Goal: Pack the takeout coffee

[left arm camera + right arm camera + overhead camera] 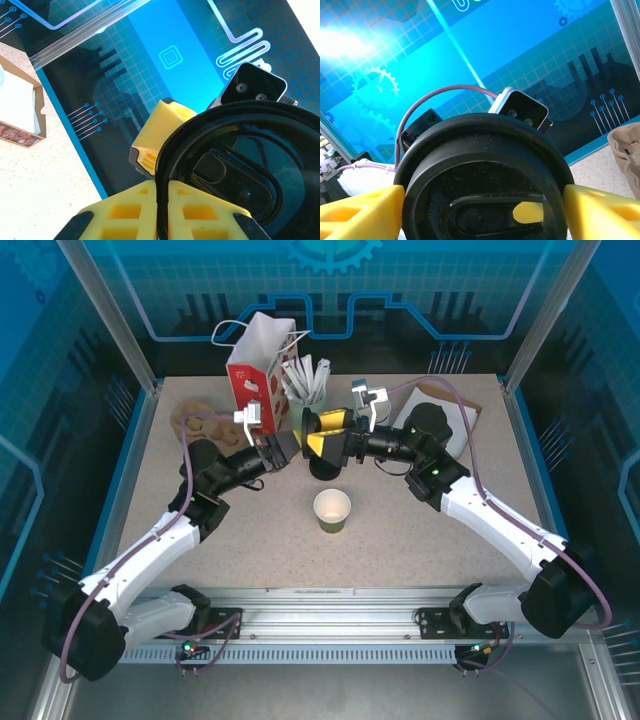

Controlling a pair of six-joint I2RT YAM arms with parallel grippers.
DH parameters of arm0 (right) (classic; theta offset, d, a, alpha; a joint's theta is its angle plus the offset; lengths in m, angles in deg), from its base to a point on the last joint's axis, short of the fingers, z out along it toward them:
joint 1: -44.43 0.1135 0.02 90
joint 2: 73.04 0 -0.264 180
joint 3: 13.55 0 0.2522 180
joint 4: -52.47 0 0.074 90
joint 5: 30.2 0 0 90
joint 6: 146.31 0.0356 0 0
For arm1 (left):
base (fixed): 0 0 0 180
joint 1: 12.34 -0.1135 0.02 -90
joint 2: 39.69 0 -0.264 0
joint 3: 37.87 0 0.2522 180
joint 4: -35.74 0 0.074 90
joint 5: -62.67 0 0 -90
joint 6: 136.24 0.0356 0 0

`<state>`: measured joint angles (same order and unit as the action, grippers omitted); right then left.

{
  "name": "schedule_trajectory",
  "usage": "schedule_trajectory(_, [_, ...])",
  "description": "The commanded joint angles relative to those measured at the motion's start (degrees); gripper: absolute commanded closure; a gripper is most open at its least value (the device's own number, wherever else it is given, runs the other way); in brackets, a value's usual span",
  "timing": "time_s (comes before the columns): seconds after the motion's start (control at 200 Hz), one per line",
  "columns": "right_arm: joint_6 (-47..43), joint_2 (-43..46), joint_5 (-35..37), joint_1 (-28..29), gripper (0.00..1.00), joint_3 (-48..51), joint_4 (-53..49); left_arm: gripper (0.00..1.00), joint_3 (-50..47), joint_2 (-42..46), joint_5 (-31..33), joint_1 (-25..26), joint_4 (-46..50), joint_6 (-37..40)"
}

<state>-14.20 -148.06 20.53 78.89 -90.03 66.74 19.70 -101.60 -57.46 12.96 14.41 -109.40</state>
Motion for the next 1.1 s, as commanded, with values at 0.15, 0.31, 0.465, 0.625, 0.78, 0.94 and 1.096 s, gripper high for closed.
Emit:
schedule_trajectory(0.15, [2.0, -0.5, -0.6, 1.1, 0.18, 0.4, 2.6, 0.89, 0.4, -1.0, -1.4, 1.0, -3.9, -0.9])
schedule_trajectory(0.31, [2.3, -0.4, -0.3, 1.1, 0.19, 1.1, 3.0, 0.89, 0.2, -1.4, -1.1, 1.0, -4.8, -1.6])
schedule_trajectory(0.465, [1.9, -0.2, 0.1, 1.1, 0.24, 1.4, 2.5, 0.89, 0.1, -1.3, -0.8, 1.1, -4.8, -1.5])
schedule_trajectory(0.625, [0.5, 0.3, 1.5, 1.1, 0.32, 1.4, 0.4, 0.89, 0.0, -1.1, -0.2, 1.1, -3.8, -0.7])
schedule_trajectory(0.78, [-0.8, 1.7, 3.6, 0.2, 0.34, 1.6, -2.3, 0.80, -0.6, -0.8, 0.7, 1.2, -2.6, 0.6])
schedule_trajectory(0.94, [-0.8, 4.3, 5.8, -3.2, 0.34, 3.3, -6.0, 0.58, -2.1, -0.1, 3.4, 0.6, 1.3, 3.0])
schedule_trajectory(1.096, [-7.0, 8.3, 13.1, -7.4, 0.37, 3.3, -23.8, 0.47, -3.5, 2.3, 9.6, -2.3, 15.7, 8.9])
